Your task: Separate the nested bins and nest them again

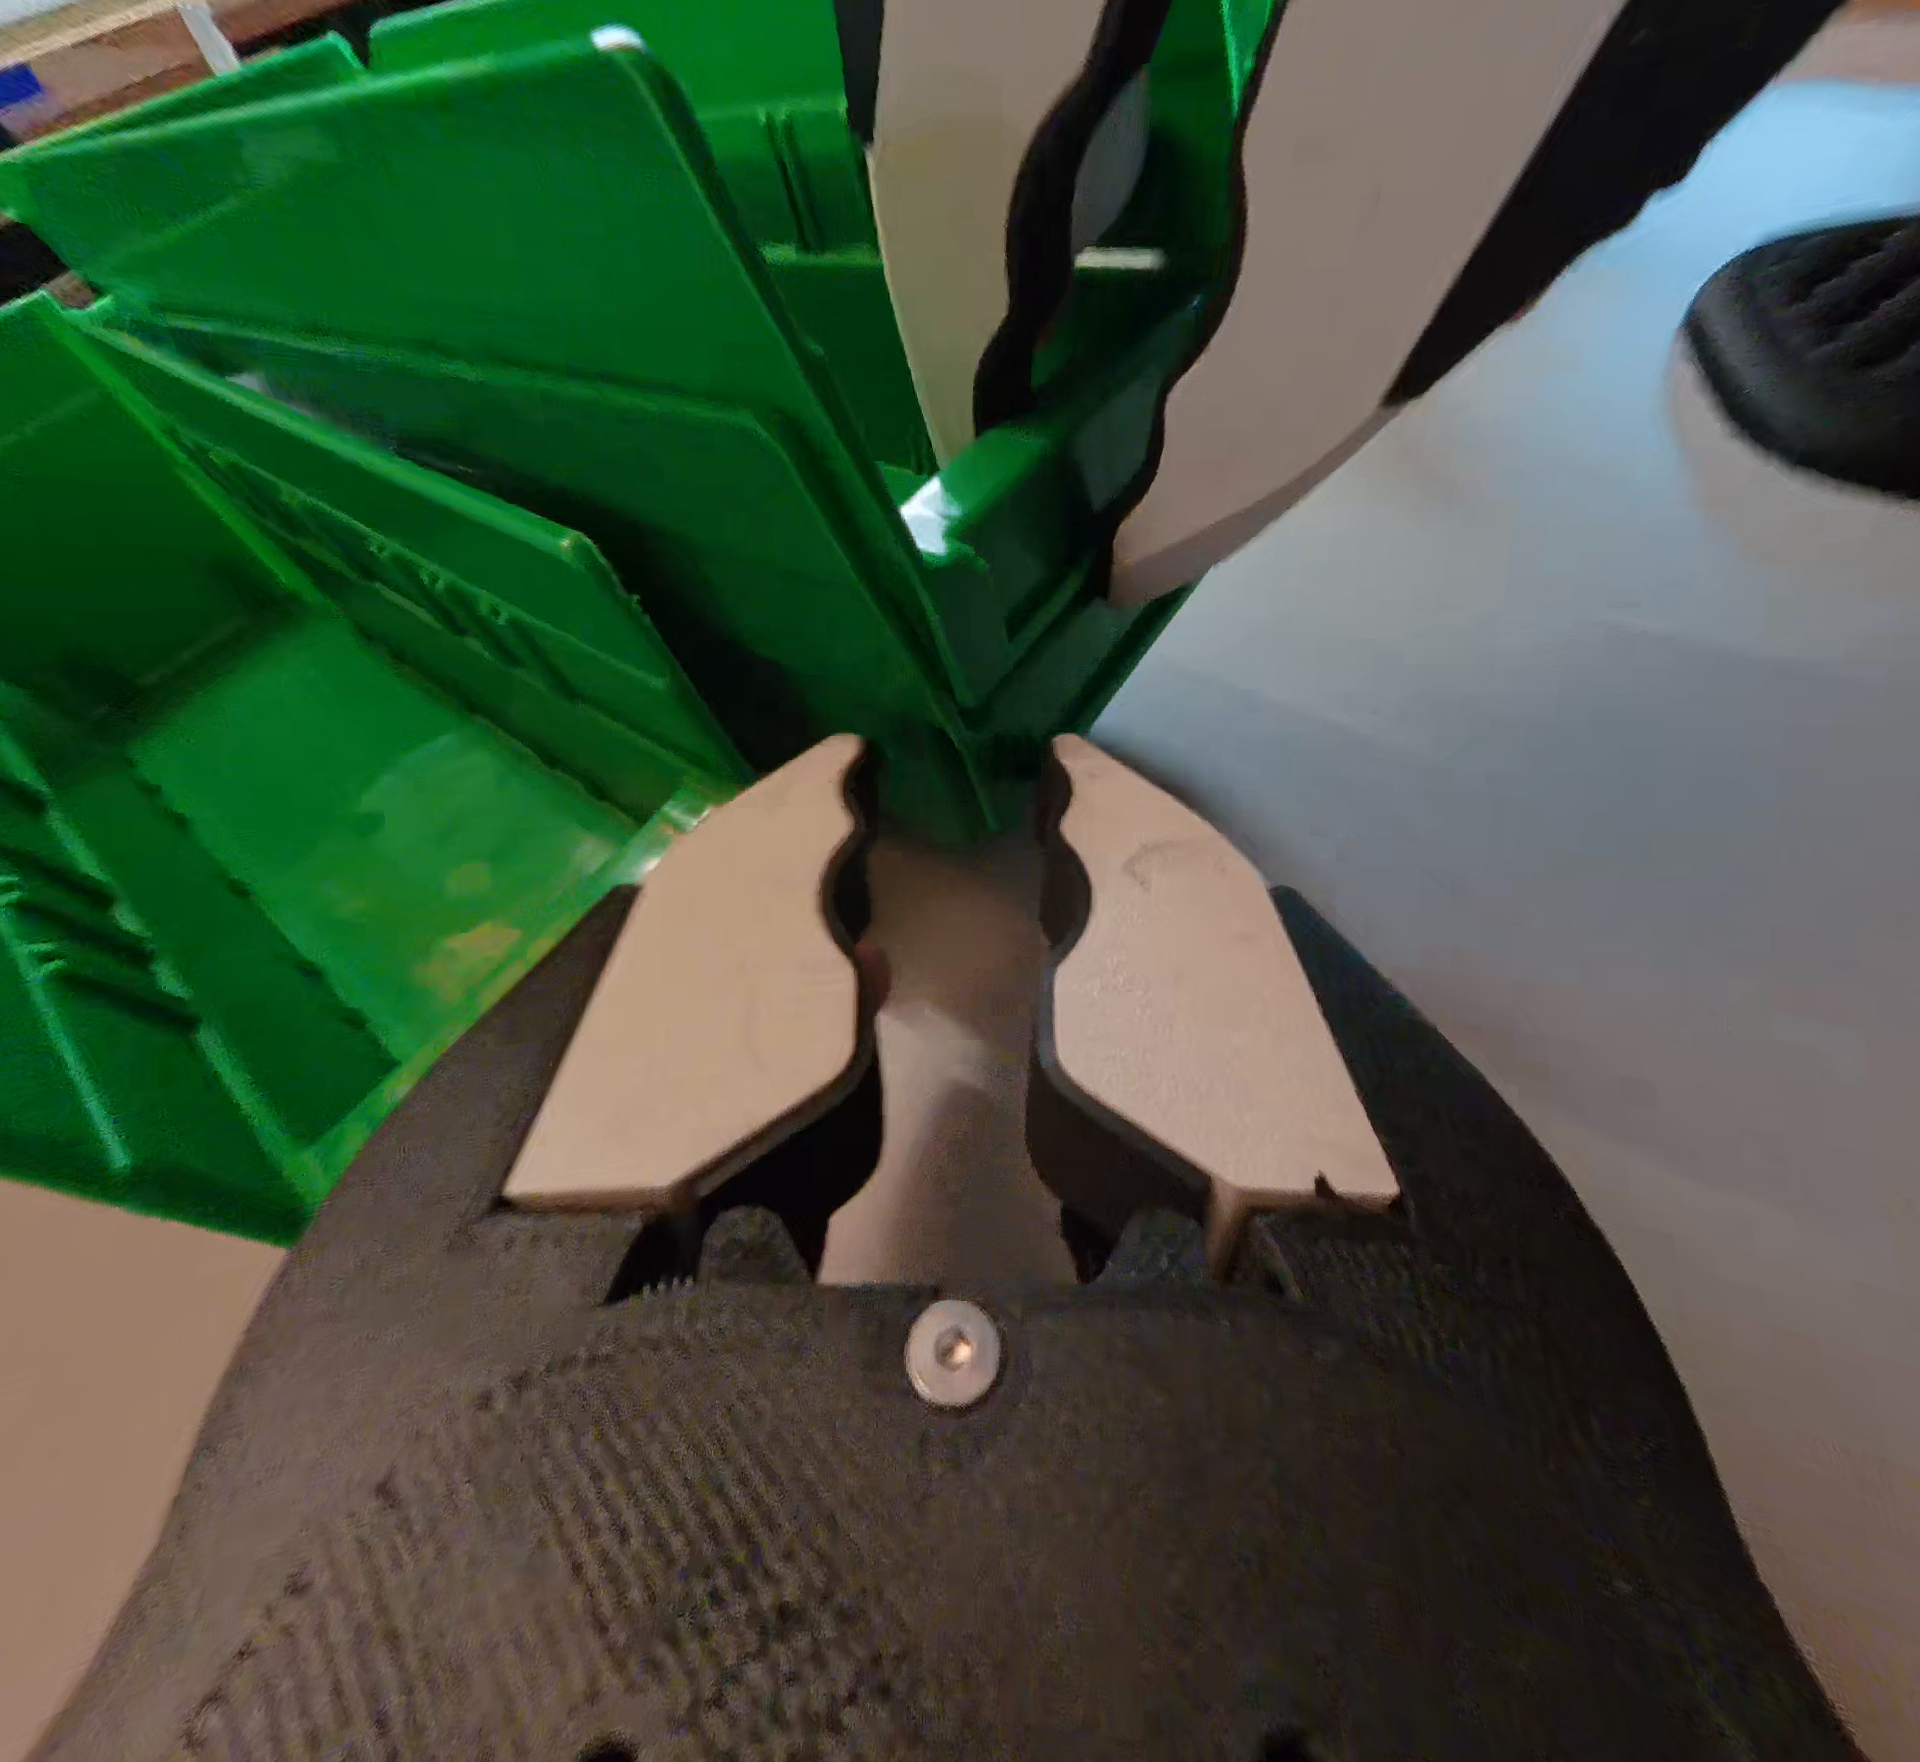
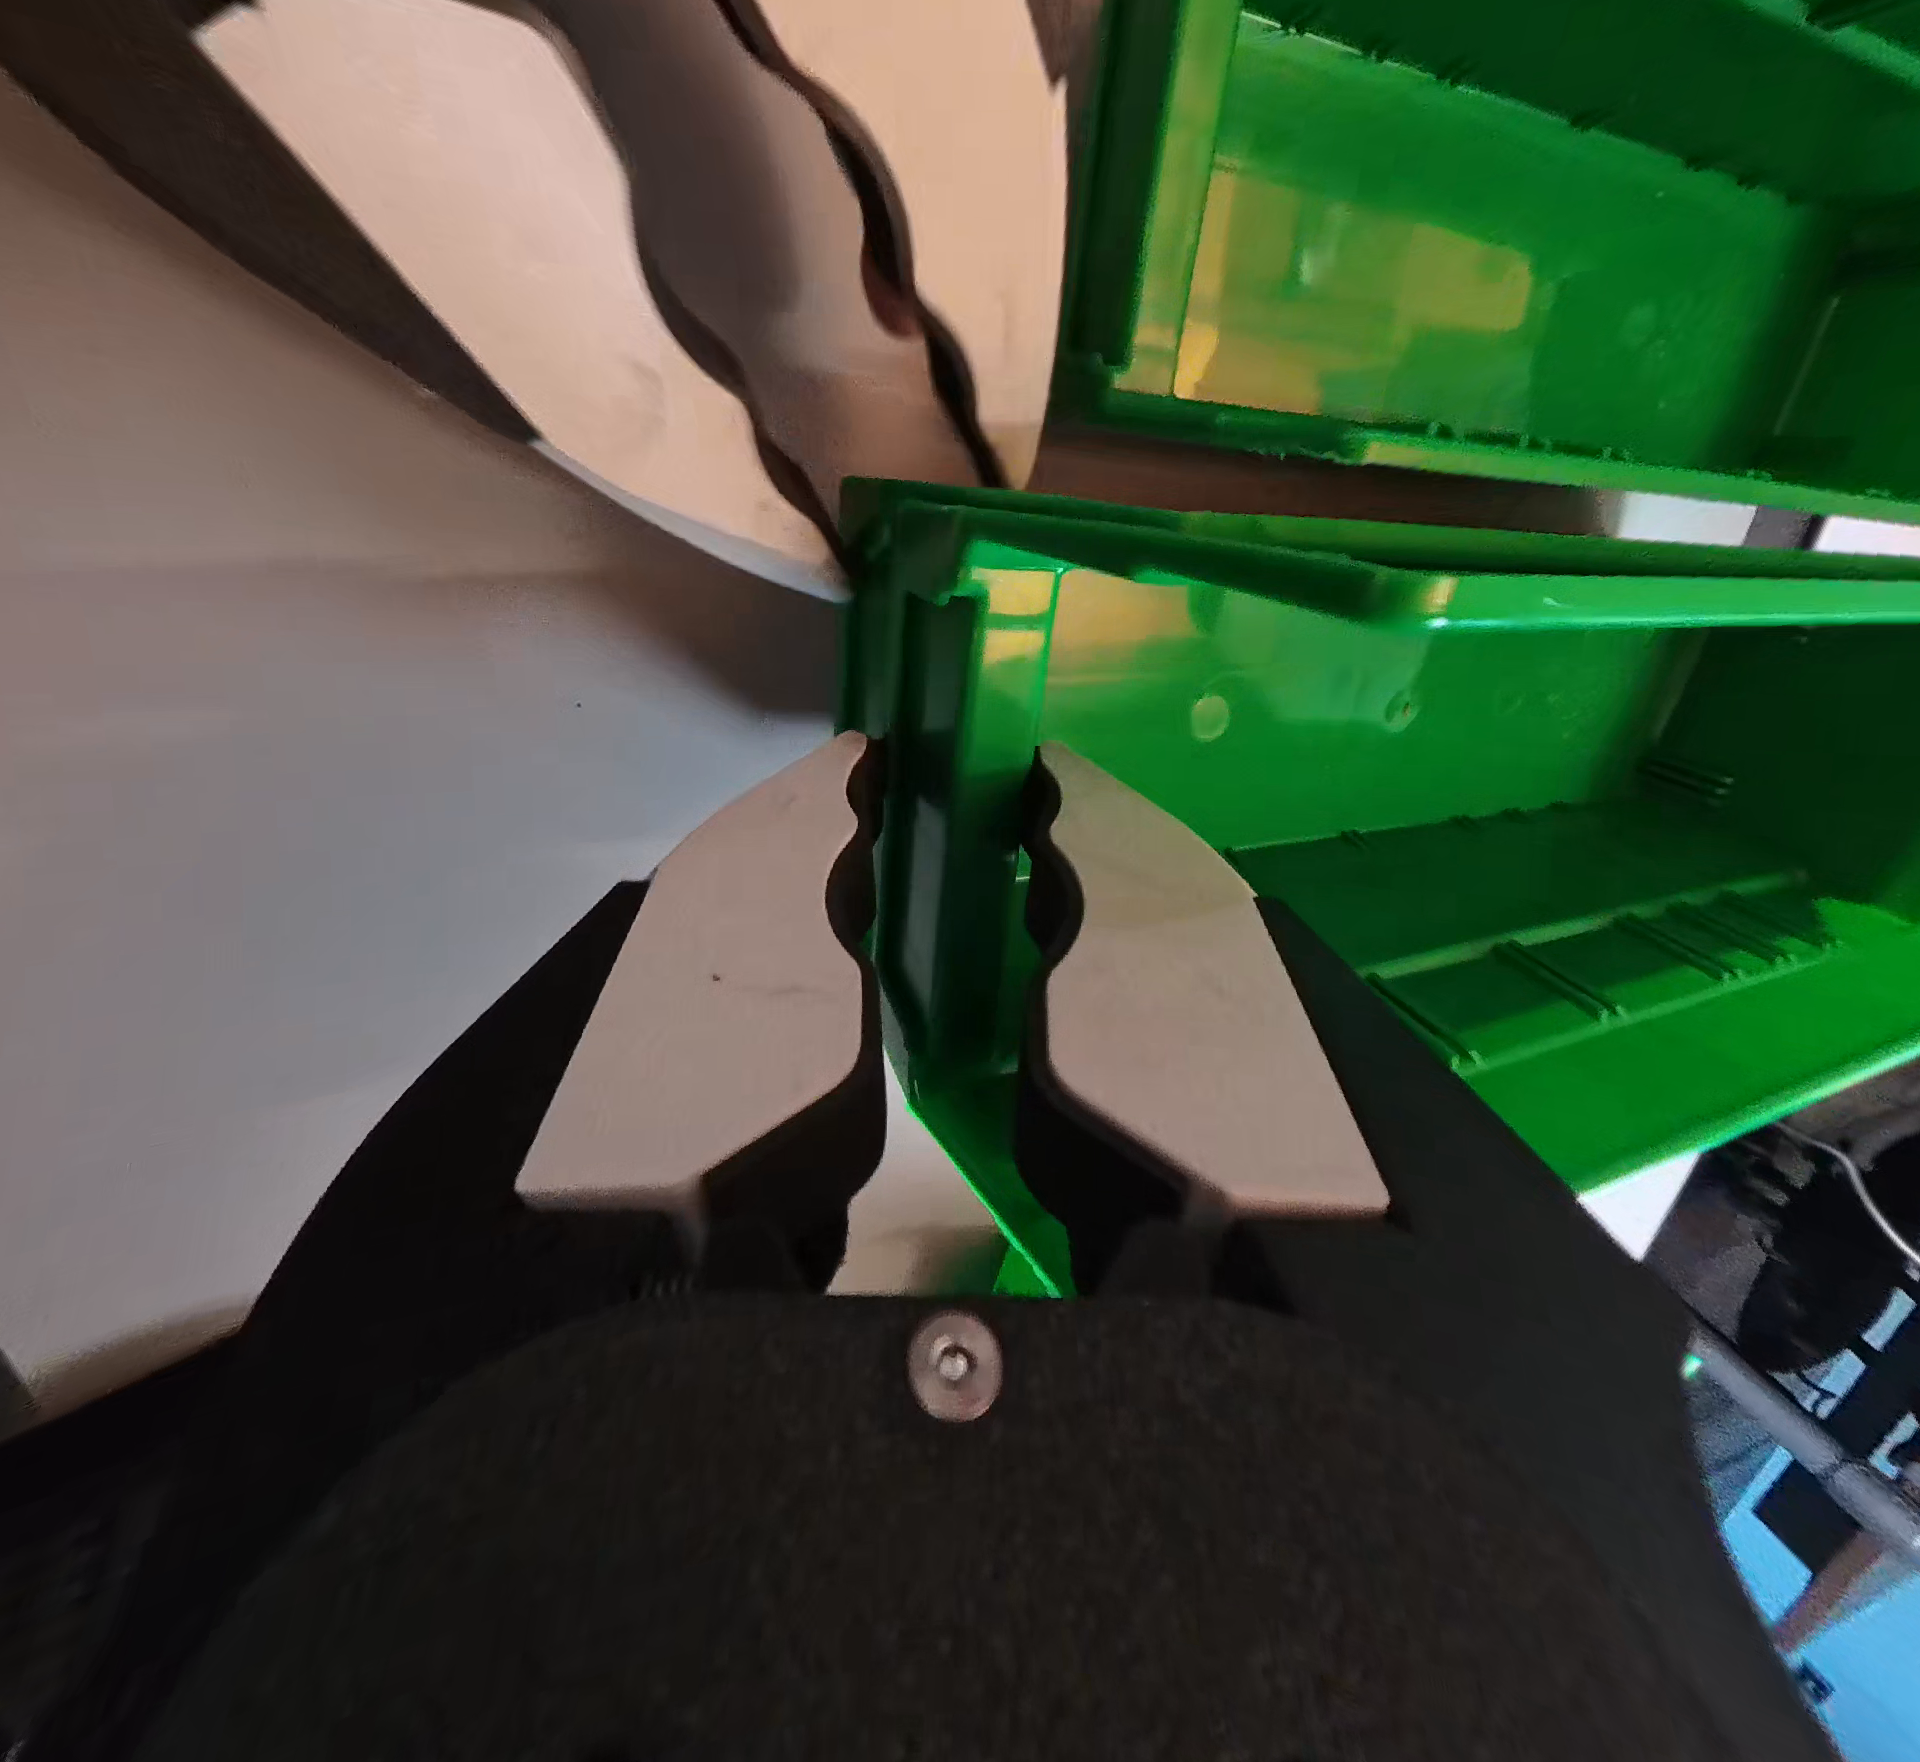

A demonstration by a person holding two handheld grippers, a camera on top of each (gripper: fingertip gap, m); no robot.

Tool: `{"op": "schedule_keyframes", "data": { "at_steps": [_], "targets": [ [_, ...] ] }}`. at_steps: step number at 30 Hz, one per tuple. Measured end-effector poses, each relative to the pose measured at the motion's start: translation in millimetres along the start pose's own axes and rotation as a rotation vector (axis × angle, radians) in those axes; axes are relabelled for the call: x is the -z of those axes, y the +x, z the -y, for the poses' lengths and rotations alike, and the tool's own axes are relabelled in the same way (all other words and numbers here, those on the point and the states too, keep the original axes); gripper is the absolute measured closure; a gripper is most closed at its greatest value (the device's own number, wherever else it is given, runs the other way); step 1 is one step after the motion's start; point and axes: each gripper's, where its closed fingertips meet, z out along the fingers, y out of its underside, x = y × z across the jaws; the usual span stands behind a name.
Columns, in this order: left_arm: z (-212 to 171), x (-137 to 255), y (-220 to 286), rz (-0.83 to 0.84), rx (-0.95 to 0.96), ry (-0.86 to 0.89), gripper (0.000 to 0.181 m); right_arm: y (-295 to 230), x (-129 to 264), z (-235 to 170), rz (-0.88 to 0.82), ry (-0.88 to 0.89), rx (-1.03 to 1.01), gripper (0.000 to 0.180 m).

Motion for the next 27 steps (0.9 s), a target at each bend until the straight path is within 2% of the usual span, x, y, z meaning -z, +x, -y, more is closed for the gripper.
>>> {"op": "schedule_keyframes", "data": {
  "at_steps": [6,8,16,27],
  "targets": [
    [5.4,-1.9,3.0,-0.054,0.101,-0.001,0.160,7.0,10.7,-3.0,0.004,0.011,-0.023,0.154],
    [8.6,-3.4,8.4,-0.099,0.131,0.009,0.172,8.8,15.0,-5.5,0.023,-0.002,-0.023,0.154],
    [12.5,-8.0,16.3,-0.161,0.176,0.010,0.173,9.7,19.4,-11.7,0.038,-0.028,0.045,0.154],
    [19.3,-5.6,17.9,-0.210,0.227,0.036,0.175,15.2,29.2,-11.3,-0.004,0.029,0.076,0.153]
  ]
}}
